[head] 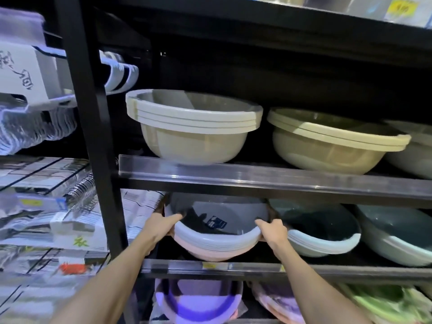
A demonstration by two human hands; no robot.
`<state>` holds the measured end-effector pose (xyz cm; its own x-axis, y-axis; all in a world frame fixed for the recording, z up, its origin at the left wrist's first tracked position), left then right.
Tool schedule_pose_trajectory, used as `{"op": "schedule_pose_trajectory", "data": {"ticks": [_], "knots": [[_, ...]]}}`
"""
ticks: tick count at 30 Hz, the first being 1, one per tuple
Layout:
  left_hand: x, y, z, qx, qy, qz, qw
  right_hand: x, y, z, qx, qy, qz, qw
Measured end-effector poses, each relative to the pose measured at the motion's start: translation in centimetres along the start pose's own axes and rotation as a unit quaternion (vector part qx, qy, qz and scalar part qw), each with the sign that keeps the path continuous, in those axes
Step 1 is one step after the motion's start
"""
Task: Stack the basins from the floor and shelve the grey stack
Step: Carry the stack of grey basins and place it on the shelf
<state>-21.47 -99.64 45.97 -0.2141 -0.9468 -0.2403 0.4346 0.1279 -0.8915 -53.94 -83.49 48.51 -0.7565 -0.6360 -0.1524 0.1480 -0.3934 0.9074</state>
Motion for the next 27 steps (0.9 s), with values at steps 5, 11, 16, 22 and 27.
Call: {"op": "schedule_pose_trajectory", "data": {"ticks": [5,11,16,22,27], "knots": [[0.3,1.8,-0.3,0.012,-0.016,-0.038,0.999,-0.1,-1.4,-1.2,0.034,0.014,0.035,0.999],[-0.4,2.1,-0.8,-0.011,-0.026,-0.061,0.998,0.0,-2.9,-1.8,0.086,0.029,0.061,0.994],[-1.4,2.0,-0.9,-0.003,0.02,-0.064,0.998,-0.6,-2.9,-1.4,0.051,0.079,0.051,0.994],[-2.6,1.3,-0.2,0.023,0.023,-0.061,0.998,-1.0,-1.2,0.5,0.016,0.07,0.07,0.995],[-7.0,1.1,-0.8,0.013,0.023,-0.1,0.995,-3.5,-0.8,0.8,0.033,0.118,0.069,0.99]]}}
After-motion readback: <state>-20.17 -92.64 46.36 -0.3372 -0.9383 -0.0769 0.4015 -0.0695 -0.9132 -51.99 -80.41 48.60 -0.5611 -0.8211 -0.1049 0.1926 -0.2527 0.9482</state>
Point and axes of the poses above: each hand's wrist, its own x-axis towards the middle knuckle, its own z-axis out of the back of the hand, y = z × x, the point moved 4 cm from there along x, towards the middle knuckle, and after that the axes turned 8 degrees about x, right-handed, at the moved point
